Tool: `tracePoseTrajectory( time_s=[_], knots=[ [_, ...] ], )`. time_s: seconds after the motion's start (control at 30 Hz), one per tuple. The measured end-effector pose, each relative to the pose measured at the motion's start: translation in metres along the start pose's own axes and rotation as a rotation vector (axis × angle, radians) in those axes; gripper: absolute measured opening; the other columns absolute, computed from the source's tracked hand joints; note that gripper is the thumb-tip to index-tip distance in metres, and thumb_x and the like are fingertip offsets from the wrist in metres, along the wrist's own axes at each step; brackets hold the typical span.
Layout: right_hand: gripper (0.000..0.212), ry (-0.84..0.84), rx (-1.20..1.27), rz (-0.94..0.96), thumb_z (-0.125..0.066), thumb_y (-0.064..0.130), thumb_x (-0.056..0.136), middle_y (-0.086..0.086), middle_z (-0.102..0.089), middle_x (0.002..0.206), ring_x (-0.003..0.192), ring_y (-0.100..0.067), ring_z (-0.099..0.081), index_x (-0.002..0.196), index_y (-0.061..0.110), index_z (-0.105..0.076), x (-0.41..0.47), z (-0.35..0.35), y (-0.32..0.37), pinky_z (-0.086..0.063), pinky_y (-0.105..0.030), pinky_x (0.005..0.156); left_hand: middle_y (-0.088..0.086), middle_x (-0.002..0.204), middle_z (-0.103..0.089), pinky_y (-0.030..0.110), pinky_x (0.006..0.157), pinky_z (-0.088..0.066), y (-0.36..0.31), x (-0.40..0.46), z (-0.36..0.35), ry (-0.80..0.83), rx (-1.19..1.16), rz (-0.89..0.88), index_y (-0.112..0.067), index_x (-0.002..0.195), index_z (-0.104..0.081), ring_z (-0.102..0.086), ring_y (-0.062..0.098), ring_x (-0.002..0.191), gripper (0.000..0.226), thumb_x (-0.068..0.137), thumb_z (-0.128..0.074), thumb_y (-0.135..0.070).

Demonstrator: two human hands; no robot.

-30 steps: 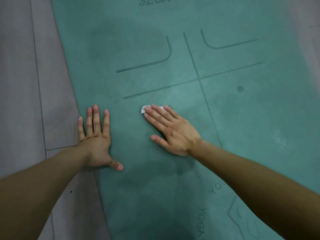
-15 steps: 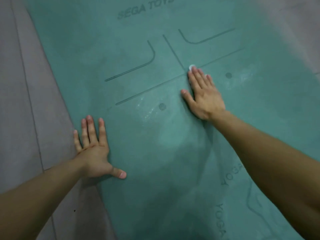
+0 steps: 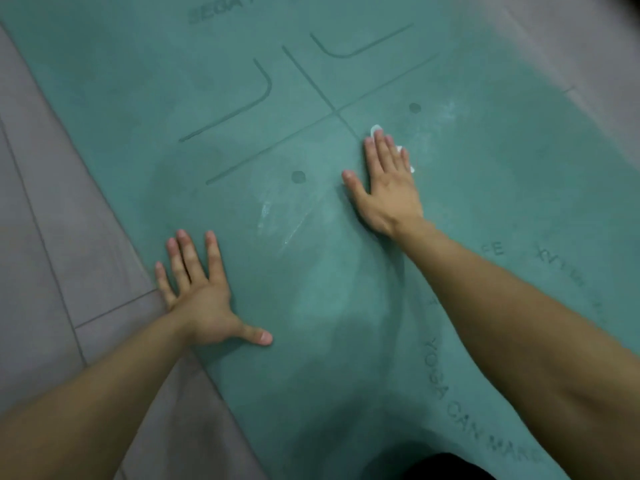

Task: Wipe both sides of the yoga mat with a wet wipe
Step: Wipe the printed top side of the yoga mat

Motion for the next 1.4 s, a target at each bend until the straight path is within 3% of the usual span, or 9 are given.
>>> tracePoseTrajectory(
  time_s=[0.2, 0.43, 0.63, 0.77, 0.87, 1.0, 1.07, 1.23, 1.4],
  knots=[
    [0.079, 0.210, -0.083, 0.738, -0.037, 0.061, 0.108, -0.003, -0.001, 0.177, 0.163, -0.019, 0.004, 0.169, 0.018, -0.010, -0.145, -0.025, 0.085, -0.005, -0.045, 0.132, 0.016, 0.140, 0.066, 0.061, 0.121, 0.021, 0.003, -0.001, 0.002, -0.014, 0.001, 0.009, -0.027, 0.136, 0.059, 0.060, 0.031, 0.133, 0.197, 0.007, -0.071, -0.099],
    [0.080, 0.015, -0.023, -0.082, -0.023, 0.068, 0.107, -0.001, 0.006, 0.177, 0.162, -0.015, 0.008, 0.169, 0.019, -0.010, -0.055, 0.009, -0.031, -0.005, -0.047, 0.132, 0.014, 0.141, 0.066, 0.061, 0.120, 0.022, 0.003, 0.004, -0.001, 0.006, -0.014, -0.019, -0.029, 0.137, 0.058, 0.059, 0.030, 0.135, 0.197, 0.003, -0.067, -0.100],
    [0.079, 0.246, -0.068, 0.755, -0.038, 0.059, 0.109, -0.004, -0.003, 0.177, 0.163, -0.019, 0.003, 0.168, 0.014, -0.010, -0.155, -0.014, 0.058, -0.008, -0.047, 0.132, 0.012, 0.148, 0.061, 0.060, 0.121, 0.021, 0.005, 0.003, -0.002, -0.018, -0.024, -0.003, -0.032, 0.143, 0.052, 0.056, 0.028, 0.139, 0.197, 0.001, -0.065, -0.101],
    [0.071, 0.062, -0.084, 0.114, -0.026, 0.055, 0.111, -0.002, 0.000, 0.177, 0.163, -0.016, 0.003, 0.169, 0.018, -0.008, -0.082, 0.016, -0.052, -0.011, -0.048, 0.131, 0.013, 0.148, 0.060, 0.060, 0.120, 0.023, 0.003, 0.003, -0.003, -0.001, -0.030, -0.013, -0.033, 0.144, 0.051, 0.057, 0.028, 0.138, 0.197, 0.001, -0.066, -0.101],
    [0.076, -0.007, 0.020, -0.118, -0.028, 0.057, 0.110, -0.005, 0.005, 0.177, 0.163, -0.019, 0.008, 0.169, 0.014, -0.005, -0.098, 0.006, -0.033, -0.004, -0.050, 0.132, 0.012, 0.148, 0.061, 0.059, 0.120, 0.024, 0.001, 0.001, -0.003, 0.001, -0.032, -0.015, -0.034, 0.143, 0.052, 0.057, 0.027, 0.138, 0.197, 0.003, -0.070, -0.098],
    [0.082, 0.265, 0.042, 0.537, -0.041, 0.059, 0.108, -0.005, -0.001, 0.177, 0.163, -0.020, 0.006, 0.169, 0.014, -0.008, -0.186, -0.022, 0.068, -0.006, -0.050, 0.131, 0.012, 0.150, 0.059, 0.059, 0.121, 0.023, 0.002, 0.001, -0.001, -0.015, -0.036, -0.010, -0.036, 0.143, 0.051, 0.055, 0.026, 0.139, 0.197, 0.001, -0.071, -0.098],
    [0.077, 0.230, -0.049, 0.615, -0.037, 0.057, 0.110, -0.001, -0.001, 0.177, 0.163, -0.016, 0.005, 0.169, 0.018, -0.007, -0.173, -0.014, 0.032, -0.006, -0.047, 0.132, 0.011, 0.150, 0.059, 0.057, 0.121, 0.024, 0.001, 0.001, -0.002, -0.016, -0.039, -0.015, -0.036, 0.143, 0.052, 0.055, 0.026, 0.139, 0.197, 0.001, -0.071, -0.097],
    [0.082, 0.006, 0.012, -0.218, -0.019, 0.068, 0.107, -0.003, 0.006, 0.176, 0.162, -0.016, 0.009, 0.169, 0.016, -0.007, -0.139, 0.013, -0.071, -0.002, -0.048, 0.132, 0.012, 0.152, 0.057, 0.058, 0.121, 0.022, 0.007, 0.007, -0.004, -0.039, -0.023, -0.002, -0.038, 0.142, 0.052, 0.053, 0.028, 0.141, 0.197, -0.002, -0.069, -0.099],
    [0.082, 0.222, -0.024, 0.590, -0.039, 0.061, 0.108, -0.004, -0.004, 0.177, 0.163, -0.018, 0.005, 0.168, 0.014, -0.011, -0.242, -0.021, 0.037, -0.004, -0.046, 0.133, 0.013, 0.160, 0.047, 0.059, 0.124, 0.017, 0.009, 0.009, -0.004, -0.107, -0.028, -0.015, -0.038, 0.148, 0.044, 0.045, 0.027, 0.148, 0.199, -0.004, -0.070, -0.099]
  ],
)
Point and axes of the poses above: each hand's wrist, its own x-axis towards the middle knuckle, its own z-axis out of the back of the hand, y = z × x, the point moved 5 cm from there along x, towards the middle knuckle
